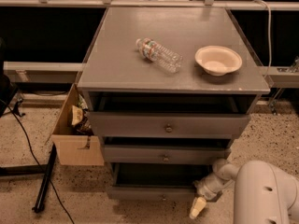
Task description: Open bottom drawer
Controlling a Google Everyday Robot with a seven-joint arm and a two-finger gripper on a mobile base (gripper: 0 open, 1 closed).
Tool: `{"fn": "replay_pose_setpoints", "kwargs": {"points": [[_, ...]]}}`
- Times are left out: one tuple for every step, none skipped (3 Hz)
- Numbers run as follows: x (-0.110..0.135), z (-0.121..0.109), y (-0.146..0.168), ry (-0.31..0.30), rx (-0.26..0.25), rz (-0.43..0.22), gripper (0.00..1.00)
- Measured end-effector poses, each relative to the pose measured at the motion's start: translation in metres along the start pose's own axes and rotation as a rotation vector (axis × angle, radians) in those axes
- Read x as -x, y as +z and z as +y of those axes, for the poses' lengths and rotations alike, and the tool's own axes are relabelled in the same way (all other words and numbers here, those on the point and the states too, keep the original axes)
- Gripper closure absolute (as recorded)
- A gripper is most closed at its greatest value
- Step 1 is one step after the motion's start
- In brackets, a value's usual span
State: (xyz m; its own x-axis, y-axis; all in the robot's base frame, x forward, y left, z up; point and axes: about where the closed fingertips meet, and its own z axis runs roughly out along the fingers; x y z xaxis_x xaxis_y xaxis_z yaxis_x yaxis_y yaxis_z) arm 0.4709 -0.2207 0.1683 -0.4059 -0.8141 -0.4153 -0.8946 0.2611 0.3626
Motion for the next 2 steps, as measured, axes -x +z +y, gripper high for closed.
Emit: {"fn": "replay_pose_setpoints", "kwargs": {"points": [[-0.019, 0.018, -0.006, 0.066, 0.065, 0.053, 0.0], [-0.029, 0.035, -0.015, 0.108, 0.112, 0.096, 0.0]]}}
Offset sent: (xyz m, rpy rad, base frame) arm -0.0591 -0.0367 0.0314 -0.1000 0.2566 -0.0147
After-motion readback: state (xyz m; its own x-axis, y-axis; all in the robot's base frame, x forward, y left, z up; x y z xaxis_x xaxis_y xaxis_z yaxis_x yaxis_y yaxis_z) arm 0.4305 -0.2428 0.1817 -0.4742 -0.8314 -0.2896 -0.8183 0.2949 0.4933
